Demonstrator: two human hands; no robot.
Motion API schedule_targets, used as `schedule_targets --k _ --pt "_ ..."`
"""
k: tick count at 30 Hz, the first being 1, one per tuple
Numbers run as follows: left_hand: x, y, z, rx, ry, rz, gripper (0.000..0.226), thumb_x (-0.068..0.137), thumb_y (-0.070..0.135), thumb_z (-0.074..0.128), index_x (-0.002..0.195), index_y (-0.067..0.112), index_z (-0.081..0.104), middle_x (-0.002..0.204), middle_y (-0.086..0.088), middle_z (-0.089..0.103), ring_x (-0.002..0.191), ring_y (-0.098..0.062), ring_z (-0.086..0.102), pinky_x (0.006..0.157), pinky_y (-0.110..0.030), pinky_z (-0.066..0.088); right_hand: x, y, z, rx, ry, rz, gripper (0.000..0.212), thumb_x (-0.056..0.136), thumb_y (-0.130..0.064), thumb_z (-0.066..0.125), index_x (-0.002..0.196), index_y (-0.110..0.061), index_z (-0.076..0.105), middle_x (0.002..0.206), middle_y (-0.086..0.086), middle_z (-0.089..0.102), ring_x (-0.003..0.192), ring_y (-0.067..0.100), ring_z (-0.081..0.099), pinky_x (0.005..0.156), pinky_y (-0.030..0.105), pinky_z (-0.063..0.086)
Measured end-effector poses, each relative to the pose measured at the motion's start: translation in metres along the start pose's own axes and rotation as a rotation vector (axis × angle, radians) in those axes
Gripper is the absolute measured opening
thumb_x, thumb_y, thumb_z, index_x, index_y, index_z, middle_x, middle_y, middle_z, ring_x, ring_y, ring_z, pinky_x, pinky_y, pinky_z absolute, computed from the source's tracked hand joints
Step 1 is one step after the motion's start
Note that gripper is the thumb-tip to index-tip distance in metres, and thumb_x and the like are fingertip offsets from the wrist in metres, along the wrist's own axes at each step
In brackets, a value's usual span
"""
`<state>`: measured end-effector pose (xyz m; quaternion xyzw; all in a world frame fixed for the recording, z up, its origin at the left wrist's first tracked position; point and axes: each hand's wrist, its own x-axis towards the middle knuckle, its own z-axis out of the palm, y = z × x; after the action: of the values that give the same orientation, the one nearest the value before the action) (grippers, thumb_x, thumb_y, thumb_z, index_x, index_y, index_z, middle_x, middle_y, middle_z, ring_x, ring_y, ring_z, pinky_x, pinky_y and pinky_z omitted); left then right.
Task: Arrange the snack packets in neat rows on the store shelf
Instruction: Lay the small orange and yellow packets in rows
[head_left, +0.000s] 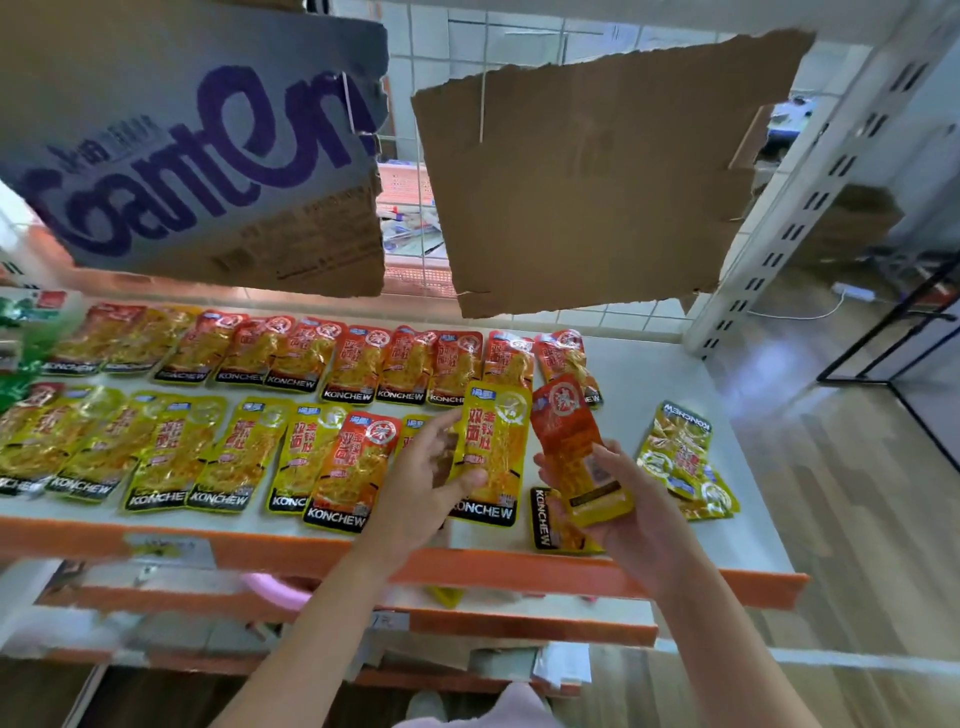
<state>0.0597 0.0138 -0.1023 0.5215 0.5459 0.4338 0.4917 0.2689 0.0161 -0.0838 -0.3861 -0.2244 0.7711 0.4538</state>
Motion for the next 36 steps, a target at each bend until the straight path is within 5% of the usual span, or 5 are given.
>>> schedule_targets --k 6,9,22,29,36 --pt "-0.011 0.004 0.016 0.035 0.007 -0.045 0.056 0.082 0.011 0.069 0.116 0.046 0.043 0.128 0.009 0.050 0.121 -0.009 0.046 0.107 -0.035 0.035 0.006 0.007 0.007 -0.157 -0.008 -0.028 0.008 0.085 0.002 0.053 0.082 -0.005 0.053 0.071 0.005 0.063 0.057 0.011 0.061 0.050 0.020 0.049" --pt "-0.013 -0.003 0.019 0.051 0.045 -0.088 0.057 0.083 0.012 0.069 0.119 0.046 0.041 0.136 0.006 0.046 0.128 -0.012 0.040 0.110 -0.037 0.033 0.011 0.013 0.002 -0.455 0.058 -0.117 0.031 0.083 0.016 0.046 0.086 -0.011 0.061 0.080 0.008 0.064 0.068 0.016 0.063 0.060 0.025 0.051" --pt "-0.006 0.000 0.009 0.438 0.134 -0.076 0.062 0.082 0.016 0.070 0.132 0.034 0.037 0.114 0.002 0.052 0.113 -0.020 0.053 0.097 -0.037 0.043 0.023 0.014 -0.003 -1.182 0.174 -0.277 0.029 0.081 -0.002 0.064 0.095 -0.019 0.046 0.085 -0.009 0.054 0.080 0.016 0.055 0.071 0.030 0.046" --pt "-0.004 0.002 0.022 0.762 0.157 -0.062 0.075 0.086 0.028 0.065 0.146 0.021 0.021 0.133 -0.002 0.026 0.127 -0.019 0.034 0.104 -0.028 0.031 0.025 0.016 -0.001 -1.564 0.173 -0.354 0.033 0.086 -0.027 0.063 0.115 -0.018 0.049 0.111 -0.001 0.049 0.101 0.015 0.043 0.079 0.020 0.034" --pt "0.000 0.008 0.030 0.894 0.131 0.090 0.053 0.086 0.031 0.063 0.134 0.022 0.040 0.118 0.003 0.027 0.121 -0.013 0.027 0.103 -0.022 0.025 0.017 0.000 -0.025 -1.637 0.235 -0.446 0.027 0.091 -0.024 0.057 0.117 -0.018 0.058 0.115 -0.001 0.047 0.113 0.016 0.040 0.084 0.018 0.030"
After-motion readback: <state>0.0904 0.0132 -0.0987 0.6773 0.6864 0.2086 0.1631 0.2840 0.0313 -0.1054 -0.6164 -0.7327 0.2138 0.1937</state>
